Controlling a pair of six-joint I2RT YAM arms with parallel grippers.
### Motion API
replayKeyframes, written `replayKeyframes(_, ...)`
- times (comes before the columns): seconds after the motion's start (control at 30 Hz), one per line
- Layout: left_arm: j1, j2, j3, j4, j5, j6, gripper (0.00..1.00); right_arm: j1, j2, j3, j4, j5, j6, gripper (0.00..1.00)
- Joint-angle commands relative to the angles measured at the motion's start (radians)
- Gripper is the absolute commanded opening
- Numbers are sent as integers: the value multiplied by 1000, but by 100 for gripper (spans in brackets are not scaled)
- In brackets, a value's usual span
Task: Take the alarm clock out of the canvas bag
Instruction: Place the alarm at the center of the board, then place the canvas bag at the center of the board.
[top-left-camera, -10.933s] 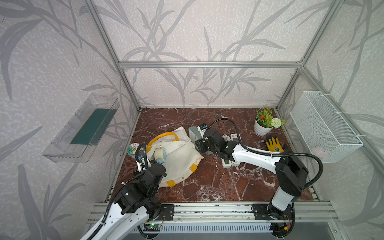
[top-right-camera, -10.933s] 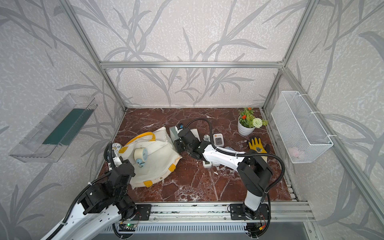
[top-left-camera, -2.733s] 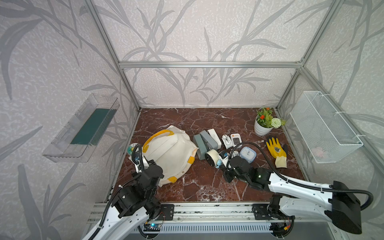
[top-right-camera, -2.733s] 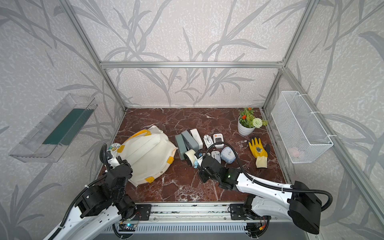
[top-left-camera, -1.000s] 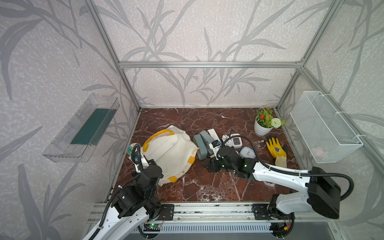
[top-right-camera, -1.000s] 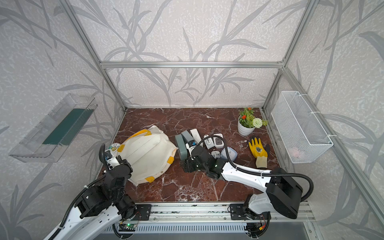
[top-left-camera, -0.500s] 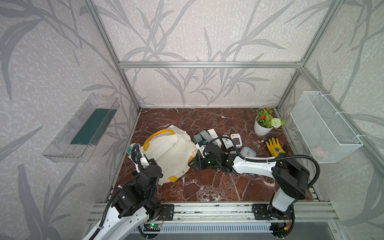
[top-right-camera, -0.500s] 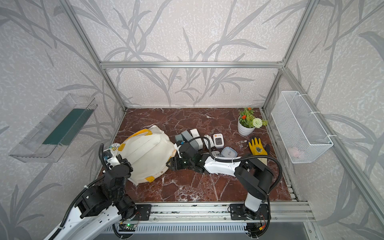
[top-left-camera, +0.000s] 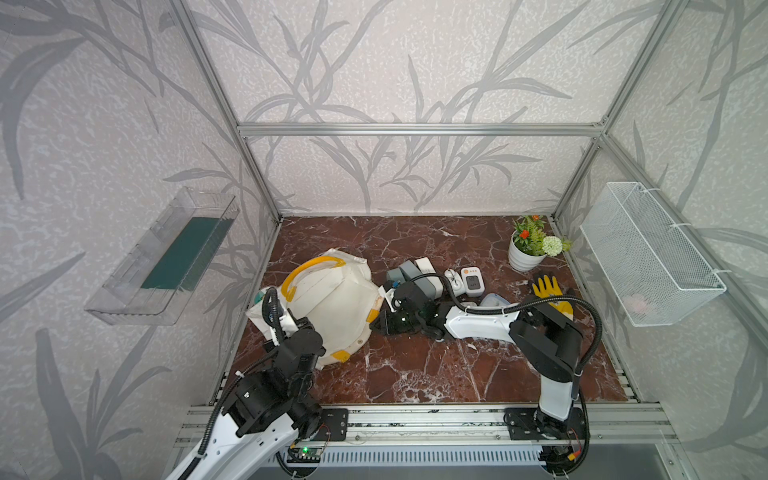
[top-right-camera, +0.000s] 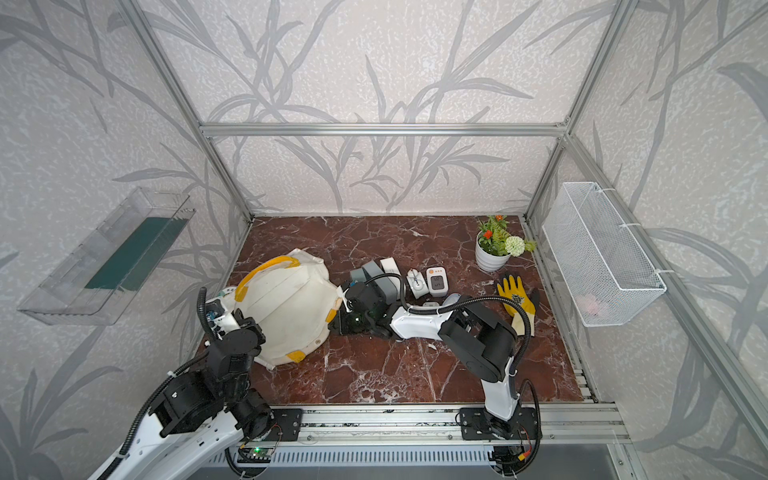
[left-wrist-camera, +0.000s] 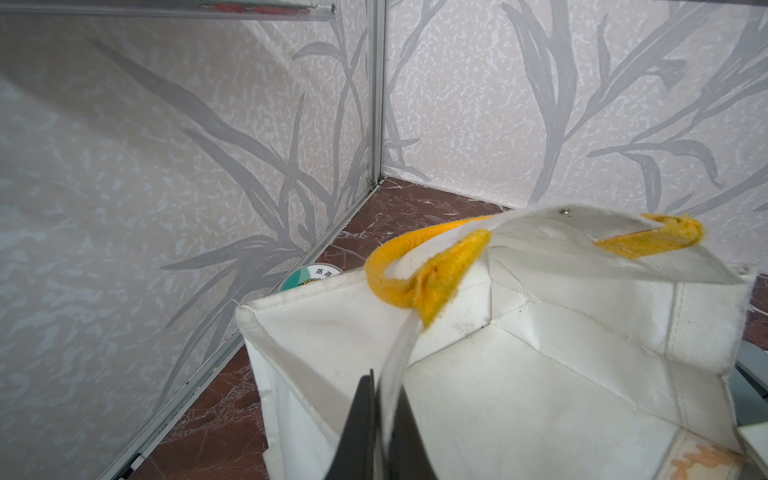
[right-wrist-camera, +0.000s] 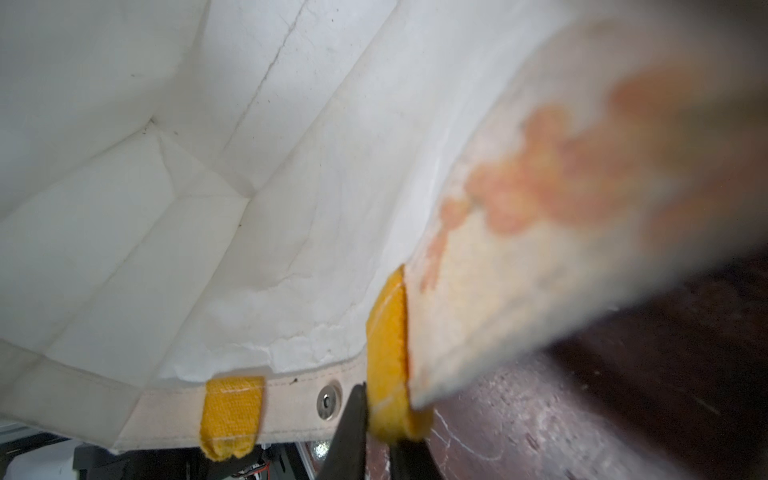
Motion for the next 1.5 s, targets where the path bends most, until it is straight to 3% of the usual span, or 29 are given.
replayKeyframes(0.0,2,-20,24,15,-25,-16,0,2,-40,53,5,-18,-10,2)
replayKeyframes(0.33,1,-24,28,-11,-36,-42,0,-39,-114,135,-42,-55,-15,0)
replayKeyframes(0.7,2,40,112,-108,-21,-232,0,-124,-169,230,-90,-123,10,0)
replayKeyframes(1.07,8,175,227,-176,18,-306,0,-196,-182,320,-73,-169,43,0)
replayKeyframes(1.23,47,229,257,-204,102,-335,0,-215,-176,340,-76,-175,49,0)
replayKeyframes(1.47,235,301,275,-127,365,-282,0,-242,-119,405,-101,-187,37,0)
